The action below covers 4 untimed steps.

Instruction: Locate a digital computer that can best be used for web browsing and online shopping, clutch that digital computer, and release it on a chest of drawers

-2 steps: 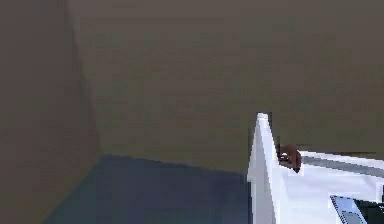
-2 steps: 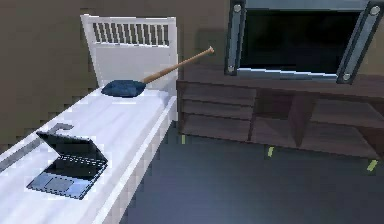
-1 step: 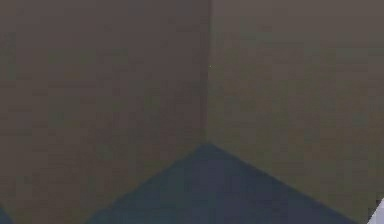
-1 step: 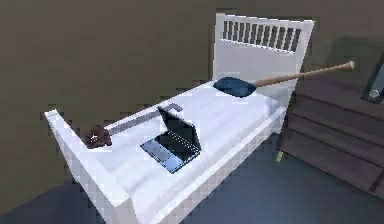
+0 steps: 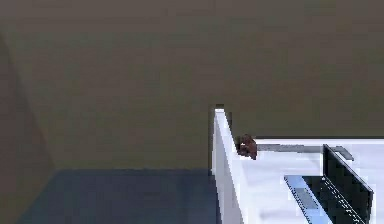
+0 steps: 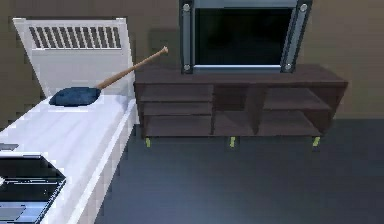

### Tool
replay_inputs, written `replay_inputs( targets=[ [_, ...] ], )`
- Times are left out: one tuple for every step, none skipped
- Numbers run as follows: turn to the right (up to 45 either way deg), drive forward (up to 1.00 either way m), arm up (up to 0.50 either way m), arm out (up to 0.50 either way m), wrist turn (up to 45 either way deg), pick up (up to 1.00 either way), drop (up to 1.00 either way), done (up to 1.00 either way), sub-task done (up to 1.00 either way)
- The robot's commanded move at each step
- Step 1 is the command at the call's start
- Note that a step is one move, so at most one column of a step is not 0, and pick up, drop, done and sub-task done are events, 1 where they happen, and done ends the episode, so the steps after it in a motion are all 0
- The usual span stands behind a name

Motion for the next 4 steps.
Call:
replay_inputs(
  targets=[
    [30.0, 0.00, 0.00, 0.00, 0.0, 0.00, 0.00, 0.00, 0.00],
    [0.0, 0.25, 0.00, 0.00, 0.0, 0.00, 0.00, 0.00, 0.00],
    [-45.0, 0.00, 0.00, 0.00, 0.0, 0.00, 0.00, 0.00, 0.00],
    [-30.0, 0.00, 0.00, 0.00, 0.0, 0.00, 0.00, 0.00, 0.00]
  ],
)
